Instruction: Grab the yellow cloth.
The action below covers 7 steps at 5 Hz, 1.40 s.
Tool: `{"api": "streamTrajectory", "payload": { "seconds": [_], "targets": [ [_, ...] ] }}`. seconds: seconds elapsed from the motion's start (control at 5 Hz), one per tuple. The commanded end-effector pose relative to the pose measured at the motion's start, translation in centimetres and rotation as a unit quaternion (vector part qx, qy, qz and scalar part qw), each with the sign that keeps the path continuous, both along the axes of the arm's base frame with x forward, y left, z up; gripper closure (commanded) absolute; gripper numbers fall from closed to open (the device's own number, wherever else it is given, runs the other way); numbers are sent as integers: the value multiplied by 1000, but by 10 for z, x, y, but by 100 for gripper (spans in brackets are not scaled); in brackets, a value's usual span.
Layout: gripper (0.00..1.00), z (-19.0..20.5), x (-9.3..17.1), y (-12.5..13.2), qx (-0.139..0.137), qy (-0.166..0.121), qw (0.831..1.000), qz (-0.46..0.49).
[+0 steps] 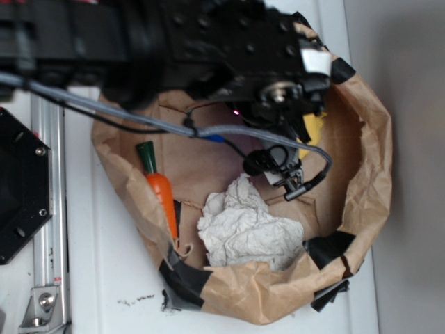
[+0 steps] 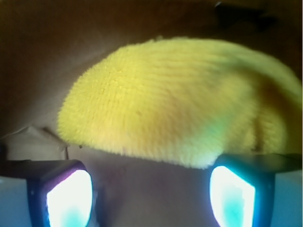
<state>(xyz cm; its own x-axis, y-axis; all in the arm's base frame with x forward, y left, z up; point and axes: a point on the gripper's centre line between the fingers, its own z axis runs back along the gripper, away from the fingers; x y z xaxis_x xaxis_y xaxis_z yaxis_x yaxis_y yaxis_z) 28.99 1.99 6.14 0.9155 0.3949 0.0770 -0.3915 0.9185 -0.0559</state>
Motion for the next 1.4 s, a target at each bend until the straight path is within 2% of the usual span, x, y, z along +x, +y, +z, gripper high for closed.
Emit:
{"api": "streamTrajectory", "payload": {
  "seconds": [0.0,0.2,0.6,1.0,1.2],
  "targets": [
    [0,-7,50,1,163,21,977,-138],
    [100,-7,48,6,165,19,964,-207],
    [100,6,23,11,165,-8,969,-185],
    [100,49,2,32,95,-51,985,-136],
    [100,80,-9,32,53,-81,988,-121]
  ]
}}
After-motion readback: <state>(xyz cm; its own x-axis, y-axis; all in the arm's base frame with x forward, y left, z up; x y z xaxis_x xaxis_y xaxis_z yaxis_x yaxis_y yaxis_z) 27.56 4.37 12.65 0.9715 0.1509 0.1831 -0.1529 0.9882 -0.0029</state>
